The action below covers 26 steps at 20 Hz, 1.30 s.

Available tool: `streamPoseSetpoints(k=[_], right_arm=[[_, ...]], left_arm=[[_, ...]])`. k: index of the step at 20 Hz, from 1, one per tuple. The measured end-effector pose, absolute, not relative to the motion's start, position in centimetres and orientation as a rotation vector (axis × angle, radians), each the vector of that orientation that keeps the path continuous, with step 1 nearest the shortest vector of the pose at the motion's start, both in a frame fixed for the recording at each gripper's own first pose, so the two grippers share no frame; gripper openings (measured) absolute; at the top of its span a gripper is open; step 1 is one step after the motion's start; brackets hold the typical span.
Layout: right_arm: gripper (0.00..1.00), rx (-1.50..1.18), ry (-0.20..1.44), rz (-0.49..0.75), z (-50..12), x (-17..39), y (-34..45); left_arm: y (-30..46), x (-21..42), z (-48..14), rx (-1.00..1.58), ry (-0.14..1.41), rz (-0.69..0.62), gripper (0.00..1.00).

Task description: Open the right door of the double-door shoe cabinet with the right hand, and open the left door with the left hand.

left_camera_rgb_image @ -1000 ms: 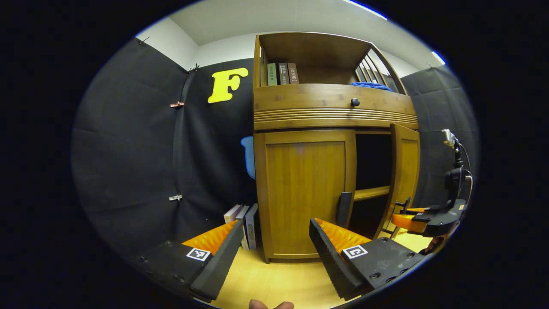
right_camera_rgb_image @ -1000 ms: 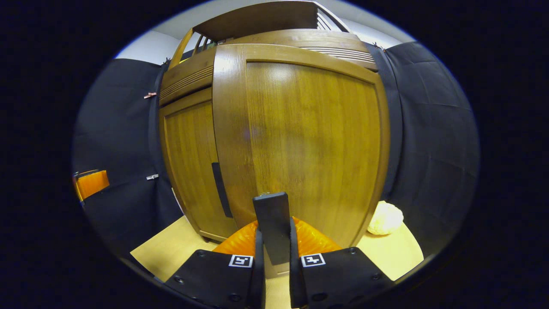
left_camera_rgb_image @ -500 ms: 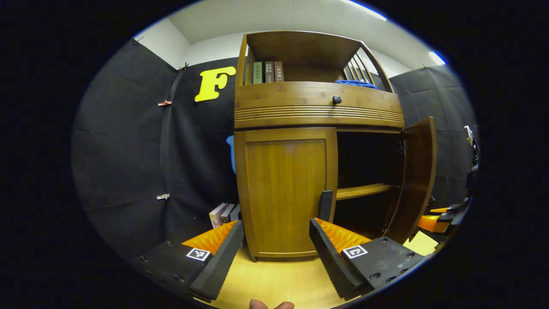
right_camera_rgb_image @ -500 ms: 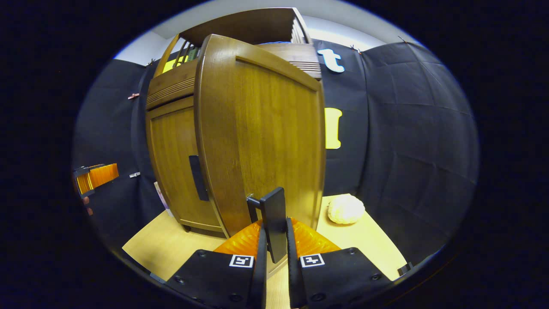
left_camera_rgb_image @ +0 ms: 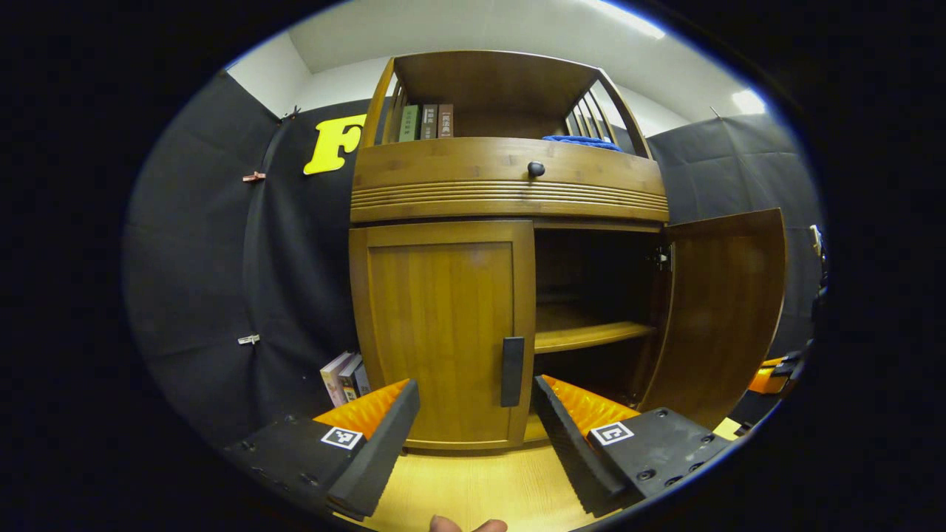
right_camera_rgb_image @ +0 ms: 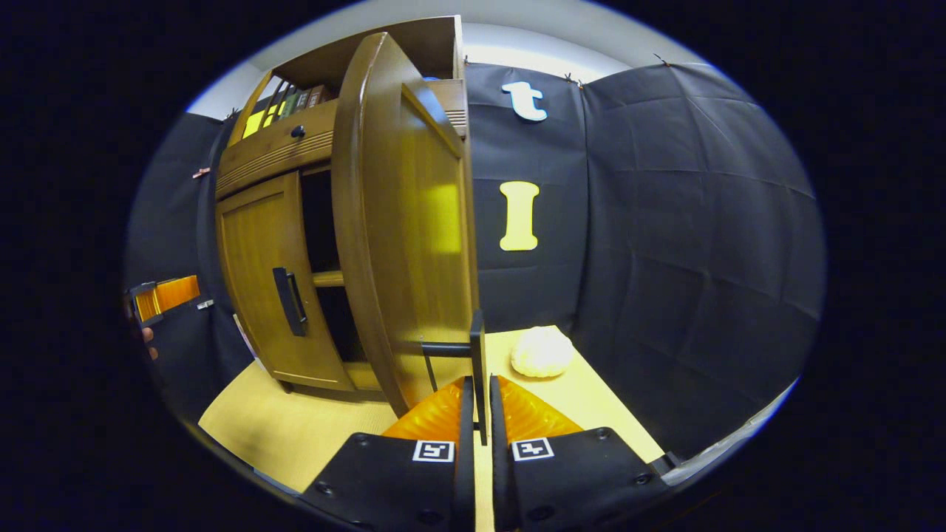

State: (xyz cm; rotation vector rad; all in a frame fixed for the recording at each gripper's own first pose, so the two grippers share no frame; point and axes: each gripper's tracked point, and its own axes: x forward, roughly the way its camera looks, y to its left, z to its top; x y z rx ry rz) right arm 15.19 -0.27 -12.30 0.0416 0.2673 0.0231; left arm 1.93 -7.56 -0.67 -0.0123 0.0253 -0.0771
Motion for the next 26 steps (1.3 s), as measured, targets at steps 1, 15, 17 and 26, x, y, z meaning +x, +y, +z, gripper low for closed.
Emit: streamPoseSetpoints(k=[1,15,17,26], right_arm=[[0.14,0.051,0.275,0.032,-12.3,14.9,-0.2],[0.14,0.033,0.267,0.049,-11.5,14.9,-1.8],[0.17,0.015,0.265,0.031,-11.4,14.6,-2.7],[1.00,0.020,0.032,-0.164,-7.7,16.6,-5.8]], left_arm=[[-7.8,2.1,-0.7,-0.013,0.024,-0.082,0.96],[-11.4,7.1,-1.1,-0.057,0.062,-0.107,0.96],[-11.9,8.1,-1.6,-0.055,0.069,-0.105,0.96],[-13.2,15.7,-5.5,-0.057,0.133,-0.085,0.93]])
